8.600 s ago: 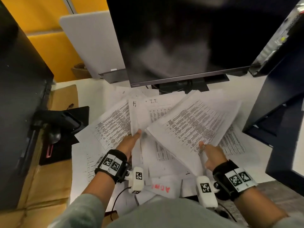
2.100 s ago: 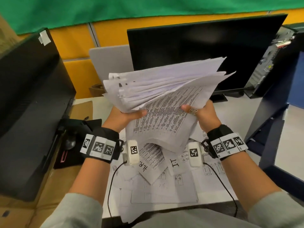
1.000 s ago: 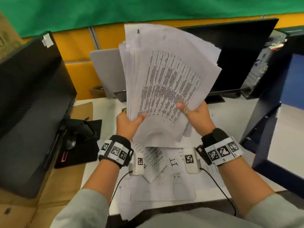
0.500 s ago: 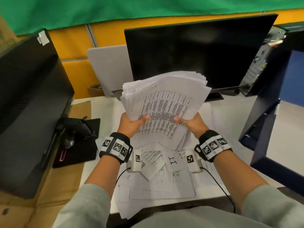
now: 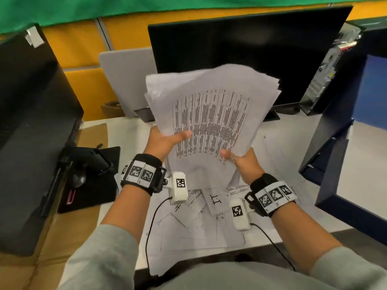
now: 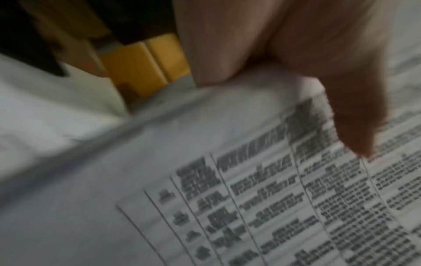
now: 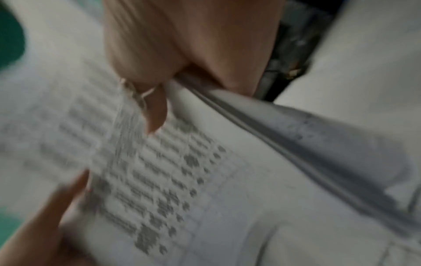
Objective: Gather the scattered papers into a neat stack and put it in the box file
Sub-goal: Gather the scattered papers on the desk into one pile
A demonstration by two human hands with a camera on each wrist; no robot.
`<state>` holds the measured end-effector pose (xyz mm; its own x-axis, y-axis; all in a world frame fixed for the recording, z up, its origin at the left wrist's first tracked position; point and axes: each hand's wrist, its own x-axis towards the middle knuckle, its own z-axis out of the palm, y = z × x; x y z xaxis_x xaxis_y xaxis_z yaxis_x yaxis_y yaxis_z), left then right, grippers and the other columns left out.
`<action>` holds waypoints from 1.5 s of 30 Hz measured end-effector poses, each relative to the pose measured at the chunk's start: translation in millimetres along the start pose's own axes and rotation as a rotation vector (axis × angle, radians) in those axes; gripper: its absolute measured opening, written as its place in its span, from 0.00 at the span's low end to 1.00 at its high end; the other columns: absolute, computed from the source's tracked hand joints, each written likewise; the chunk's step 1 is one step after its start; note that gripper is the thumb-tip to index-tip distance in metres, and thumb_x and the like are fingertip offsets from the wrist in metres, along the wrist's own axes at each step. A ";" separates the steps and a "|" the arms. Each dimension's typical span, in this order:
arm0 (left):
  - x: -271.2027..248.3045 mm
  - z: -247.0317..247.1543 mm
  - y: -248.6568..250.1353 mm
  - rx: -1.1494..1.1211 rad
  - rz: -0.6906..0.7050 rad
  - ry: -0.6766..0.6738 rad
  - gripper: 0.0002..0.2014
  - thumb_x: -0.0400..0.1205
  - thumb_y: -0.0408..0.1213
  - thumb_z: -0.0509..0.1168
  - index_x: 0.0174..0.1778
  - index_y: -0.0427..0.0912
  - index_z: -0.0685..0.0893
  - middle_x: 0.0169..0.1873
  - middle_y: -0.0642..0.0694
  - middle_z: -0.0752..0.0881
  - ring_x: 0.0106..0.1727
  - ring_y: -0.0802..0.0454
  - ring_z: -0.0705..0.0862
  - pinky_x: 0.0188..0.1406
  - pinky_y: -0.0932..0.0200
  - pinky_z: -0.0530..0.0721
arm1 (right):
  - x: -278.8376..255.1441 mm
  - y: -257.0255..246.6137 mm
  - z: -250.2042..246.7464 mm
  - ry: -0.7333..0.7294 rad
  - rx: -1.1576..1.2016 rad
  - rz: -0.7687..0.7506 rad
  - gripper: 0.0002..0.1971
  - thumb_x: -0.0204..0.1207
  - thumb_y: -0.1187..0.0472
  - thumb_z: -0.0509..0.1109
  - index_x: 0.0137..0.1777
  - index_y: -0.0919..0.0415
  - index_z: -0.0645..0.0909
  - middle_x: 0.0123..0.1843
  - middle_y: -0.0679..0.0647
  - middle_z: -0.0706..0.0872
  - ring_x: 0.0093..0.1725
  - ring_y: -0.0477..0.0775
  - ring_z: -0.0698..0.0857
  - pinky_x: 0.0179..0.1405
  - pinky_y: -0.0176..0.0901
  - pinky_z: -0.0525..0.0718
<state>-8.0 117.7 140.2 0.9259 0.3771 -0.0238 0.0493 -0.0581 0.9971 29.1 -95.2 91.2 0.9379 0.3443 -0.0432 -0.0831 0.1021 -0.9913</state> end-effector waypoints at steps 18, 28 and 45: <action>-21.0 32.4 -132.0 1.360 0.188 -0.643 0.41 0.73 0.52 0.67 0.80 0.48 0.56 0.82 0.46 0.48 0.82 0.42 0.48 0.81 0.40 0.52 | 4.4 -2.2 -42.9 0.659 -0.407 -0.184 0.11 0.80 0.68 0.62 0.59 0.68 0.79 0.43 0.56 0.81 0.43 0.53 0.80 0.39 0.32 0.83; -2.6 21.5 -129.1 1.453 0.156 -0.865 0.54 0.70 0.10 0.60 0.80 0.59 0.42 0.81 0.52 0.32 0.82 0.47 0.34 0.79 0.52 0.62 | -3.9 -10.1 -34.1 0.718 -0.628 -0.286 0.12 0.79 0.68 0.63 0.61 0.68 0.80 0.45 0.55 0.80 0.44 0.51 0.79 0.40 0.32 0.76; 2.3 -61.8 -86.3 0.787 0.095 0.380 0.12 0.85 0.34 0.56 0.59 0.36 0.81 0.50 0.32 0.85 0.53 0.35 0.84 0.55 0.49 0.80 | 7.7 -26.5 -24.0 0.852 -0.488 -0.399 0.12 0.79 0.67 0.62 0.60 0.68 0.79 0.42 0.54 0.80 0.42 0.57 0.82 0.41 0.49 0.86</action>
<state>-33.3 180.8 58.6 0.7586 0.6126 0.2221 0.3522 -0.6723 0.6512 46.6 -117.7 114.2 0.8098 -0.4187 0.4109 0.2496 -0.3880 -0.8872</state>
